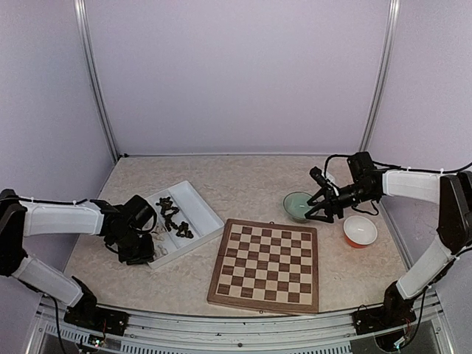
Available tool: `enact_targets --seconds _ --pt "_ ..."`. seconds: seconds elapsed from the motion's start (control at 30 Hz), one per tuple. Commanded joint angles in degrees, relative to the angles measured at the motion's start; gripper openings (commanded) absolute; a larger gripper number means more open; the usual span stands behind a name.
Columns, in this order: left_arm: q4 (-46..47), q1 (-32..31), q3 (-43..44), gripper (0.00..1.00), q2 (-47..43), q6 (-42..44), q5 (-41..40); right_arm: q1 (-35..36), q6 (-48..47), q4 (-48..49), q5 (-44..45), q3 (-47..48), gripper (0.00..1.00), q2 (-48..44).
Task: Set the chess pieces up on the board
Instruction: Move the storage box to the center of the board.
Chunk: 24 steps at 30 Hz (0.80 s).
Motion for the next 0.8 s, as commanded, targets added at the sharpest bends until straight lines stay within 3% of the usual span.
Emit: enact_targets --seconds 0.0,0.17,0.4,0.5,0.6,0.77 --pt "-10.61 -8.03 -1.47 0.4 -2.37 -9.86 4.2 1.29 -0.48 -1.56 -1.23 1.54 0.72 1.5" --pt "-20.08 -13.9 5.32 0.46 -2.5 -10.25 3.96 2.1 -0.49 -2.01 -1.14 1.98 0.72 1.95" --pt "-28.34 -12.64 24.38 0.52 1.97 -0.73 -1.04 2.38 -0.13 -2.12 -0.59 1.91 0.72 0.86" --pt "-26.25 -10.14 26.99 0.53 3.88 4.67 -3.73 2.38 -0.08 -1.94 -0.76 1.65 0.72 0.26" --pt "-21.09 -5.54 24.24 0.42 5.13 8.3 -3.47 2.38 0.13 -1.99 -0.87 1.77 0.72 0.13" --pt "-18.45 -4.31 19.56 0.06 6.58 9.2 -1.2 2.38 0.06 -2.26 -1.02 1.58 0.71 -0.13"
